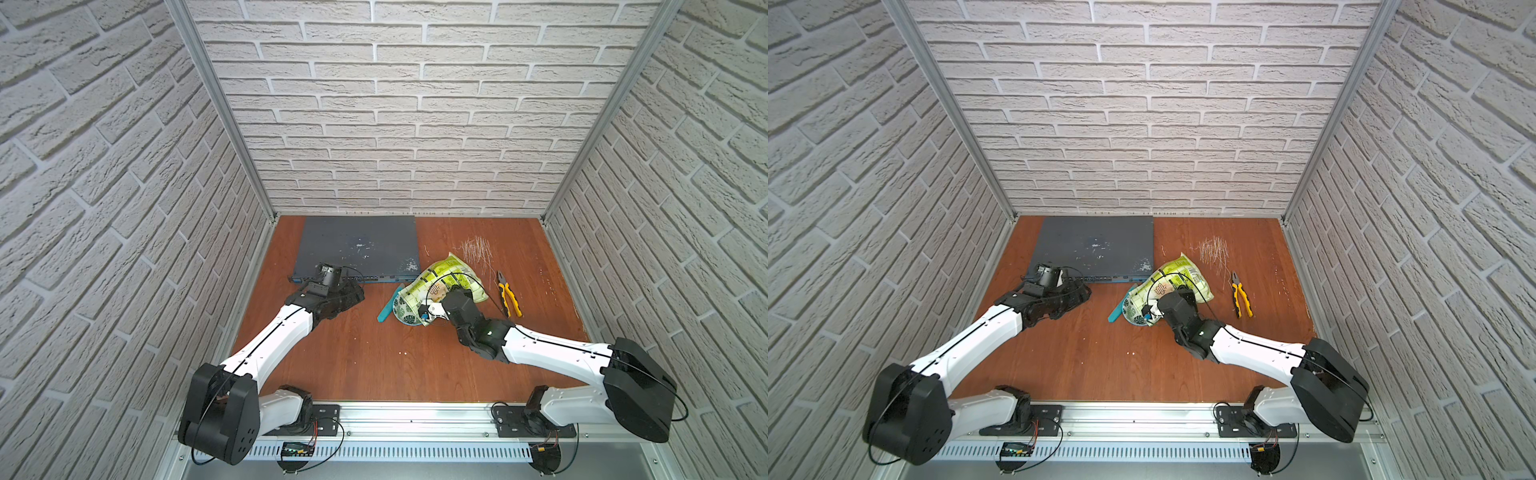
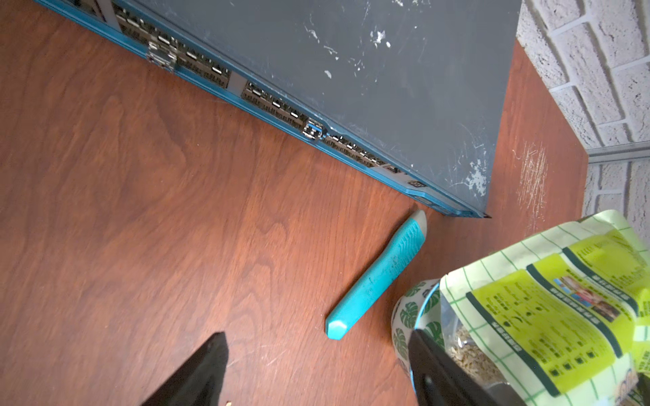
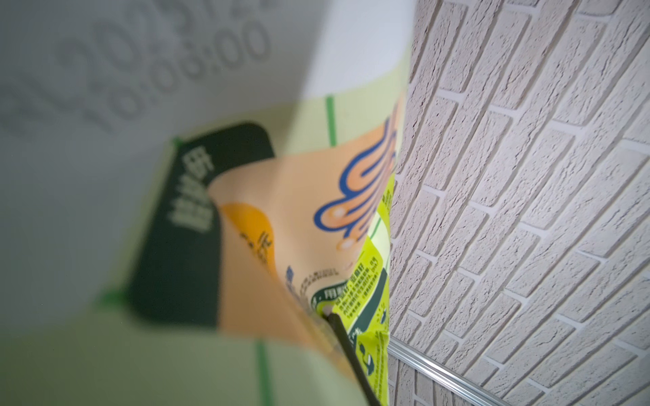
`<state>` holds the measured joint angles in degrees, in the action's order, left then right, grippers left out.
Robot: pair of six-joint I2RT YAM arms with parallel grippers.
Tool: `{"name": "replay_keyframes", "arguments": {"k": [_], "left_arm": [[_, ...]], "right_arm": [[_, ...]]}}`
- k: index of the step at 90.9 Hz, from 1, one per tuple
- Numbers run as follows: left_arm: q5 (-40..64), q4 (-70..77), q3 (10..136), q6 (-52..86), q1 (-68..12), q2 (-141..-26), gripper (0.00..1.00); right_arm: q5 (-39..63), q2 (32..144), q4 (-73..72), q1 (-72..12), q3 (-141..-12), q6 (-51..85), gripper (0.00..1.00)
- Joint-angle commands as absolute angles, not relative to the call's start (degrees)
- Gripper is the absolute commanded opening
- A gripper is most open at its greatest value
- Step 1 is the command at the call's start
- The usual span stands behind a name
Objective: Pour the oats into the breakfast bowl
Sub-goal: Pour the oats into the bowl.
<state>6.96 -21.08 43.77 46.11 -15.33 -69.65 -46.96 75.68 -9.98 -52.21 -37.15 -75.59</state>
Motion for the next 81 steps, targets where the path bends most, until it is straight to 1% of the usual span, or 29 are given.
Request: {"name": "replay_keyframes", "arguments": {"k": [1, 39, 81], "left_arm": [[6.2, -21.3, 43.0, 46.1, -15.0, -68.8, 0.83], [6.7, -20.9, 42.9, 46.3, -15.0, -69.3, 0.85], [6.9, -20.3, 42.4, 46.5, -15.0, -69.1, 0.86]], "right_arm": [[-52.8, 74.4, -23.7, -53.0, -37.3, -79.1, 0.04], [-54.4, 75.8, -28.2, -53.6, -37.7, -82.5, 0.04], [-54.6, 75.8, -32.6, -54.4, -37.8, -90.4, 0.04]]}}
